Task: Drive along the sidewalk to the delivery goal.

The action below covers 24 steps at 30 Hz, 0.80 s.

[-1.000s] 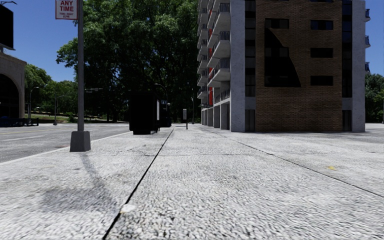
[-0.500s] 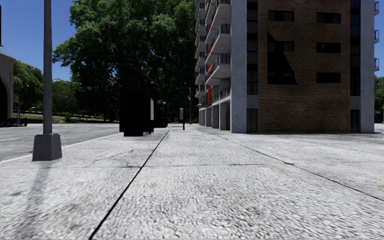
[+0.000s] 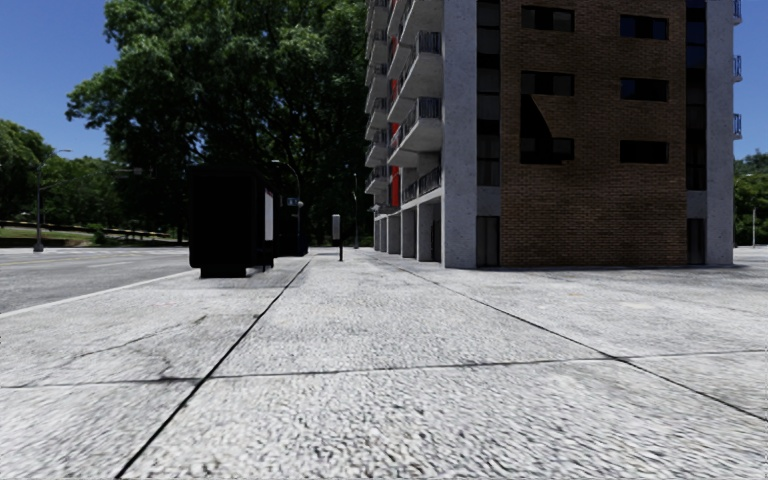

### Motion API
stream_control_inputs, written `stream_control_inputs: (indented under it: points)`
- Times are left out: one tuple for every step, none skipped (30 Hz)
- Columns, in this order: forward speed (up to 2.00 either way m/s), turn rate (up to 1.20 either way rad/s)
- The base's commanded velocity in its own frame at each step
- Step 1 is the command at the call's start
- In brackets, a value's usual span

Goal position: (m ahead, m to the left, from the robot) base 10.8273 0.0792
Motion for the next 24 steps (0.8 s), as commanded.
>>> stream_control_inputs:
  points:
    - [2.00, 0.00]
    - [2.00, 0.00]
    - [2.00, 0.00]
    - [2.00, 0.00]
    - [2.00, 0.00]
    - [2.00, 0.00]
    - [2.00, 0.00]
    - [2.00, 0.00]
    - [2.00, 0.00]
    - [2.00, 0.00]
    - [2.00, 0.00]
    - [2.00, 0.00]
    - [2.00, 0.00]
    - [2.00, 0.00]
    - [2.00, 0.00]
    - [2.00, 0.00]
    - [2.00, 0.00]
    - [2.00, 0.00]
    - [2.00, 0.00]
    - [2.00, 0.00]
    - [2.00, 0.00]
    - [2.00, 0.00]
    - [2.00, 0.00]
    - [2.00, 0.00]
